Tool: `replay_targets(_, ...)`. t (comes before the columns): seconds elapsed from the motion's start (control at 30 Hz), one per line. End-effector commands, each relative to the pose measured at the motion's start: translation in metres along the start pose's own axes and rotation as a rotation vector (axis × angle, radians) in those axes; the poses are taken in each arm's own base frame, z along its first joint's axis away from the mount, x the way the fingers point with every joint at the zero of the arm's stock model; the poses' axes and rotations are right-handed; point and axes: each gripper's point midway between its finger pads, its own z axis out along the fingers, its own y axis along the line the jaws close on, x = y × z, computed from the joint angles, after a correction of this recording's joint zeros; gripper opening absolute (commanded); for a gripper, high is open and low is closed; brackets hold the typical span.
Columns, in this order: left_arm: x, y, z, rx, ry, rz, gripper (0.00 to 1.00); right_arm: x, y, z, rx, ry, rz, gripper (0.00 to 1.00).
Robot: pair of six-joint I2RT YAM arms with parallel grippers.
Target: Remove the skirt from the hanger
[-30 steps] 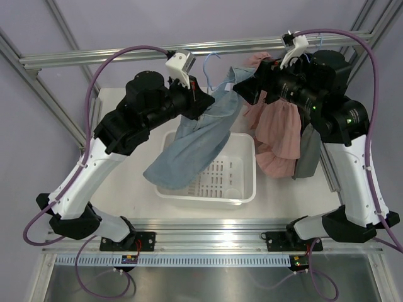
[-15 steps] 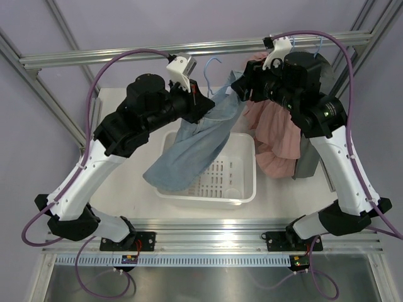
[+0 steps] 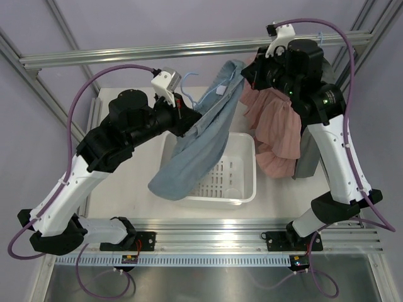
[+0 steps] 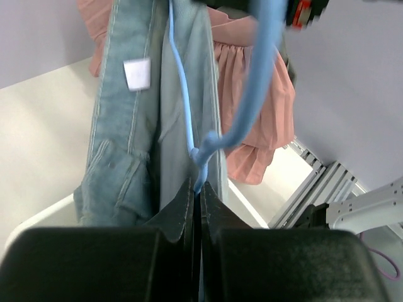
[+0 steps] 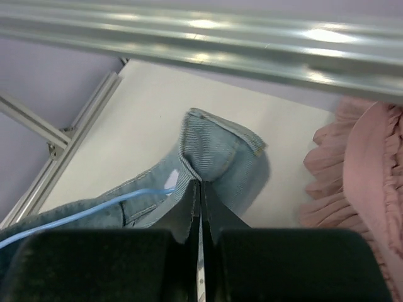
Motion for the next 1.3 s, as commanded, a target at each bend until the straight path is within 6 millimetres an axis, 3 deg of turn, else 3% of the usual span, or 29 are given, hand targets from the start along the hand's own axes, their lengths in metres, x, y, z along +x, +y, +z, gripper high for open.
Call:
replay_targets(0.0,-0.018,-0.014,-0.042,0.067,-0.073,0.039,0.00,-0.063,-0.058,-0.013,0.165,-0.194,-0.014,0.00)
replay_targets(0.1,-0.008,-0.008,-0.055,0.045,-0.051,0.059,0.00,-0.076,-0.082,-0.018,0.222,-0.232,-0.017,0.00)
replay_targets(0.3,0.000,-0.009,-0.074,0.062,-0.027,0.084,0.00,-0.067,-0.113,-0.015,0.281,-0.232,0.003,0.00)
replay_targets(0.47,0.005,-0.031,-0.066,0.182,0.008,0.070,0.00,-0.064,-0.085,-0.011,0.118,-0.221,0.030,0.00)
replay_targets(0.5,0.010,-0.033,-0.054,0.198,0.041,0.065,0.00,-0.067,-0.078,-0.013,0.085,-0.232,0.033,0.00)
replay_targets(0.63,0.024,-0.047,-0.027,0.281,0.152,0.051,0.00,-0.101,-0.044,-0.034,-0.058,-0.363,0.043,0.00)
replay_targets(0.77,0.018,-0.051,-0.022,0.298,0.140,0.064,0.00,-0.113,-0.056,-0.038,0.022,-0.410,0.062,0.00)
replay_targets(0.9,0.007,-0.051,-0.027,0.291,0.102,0.068,0.00,-0.087,-0.077,-0.020,0.104,-0.332,0.065,0.00)
replay_targets(0.97,-0.006,-0.044,-0.036,0.235,0.040,0.071,0.00,-0.074,-0.085,-0.019,0.128,-0.301,0.062,0.00)
replay_targets(1.0,-0.014,-0.040,-0.039,0.206,0.003,0.065,0.00,-0.056,-0.091,-0.013,0.137,-0.262,0.070,0.00)
replay_targets(1.03,-0.016,-0.034,-0.042,0.174,-0.015,0.062,0.00,-0.059,-0.091,-0.021,0.133,-0.284,0.063,0.00)
replay_targets(1.07,-0.025,-0.027,-0.052,0.129,-0.063,0.059,0.00,-0.044,-0.095,-0.018,0.123,-0.252,0.066,0.00)
replay_targets(1.2,-0.037,-0.018,-0.064,0.078,-0.163,0.014,0.00,-0.032,-0.081,-0.027,0.035,-0.219,0.029,0.00)
replay_targets(1.27,-0.033,-0.017,-0.063,0.085,-0.181,-0.024,0.00,-0.020,-0.052,-0.032,-0.132,-0.173,-0.018,0.00)
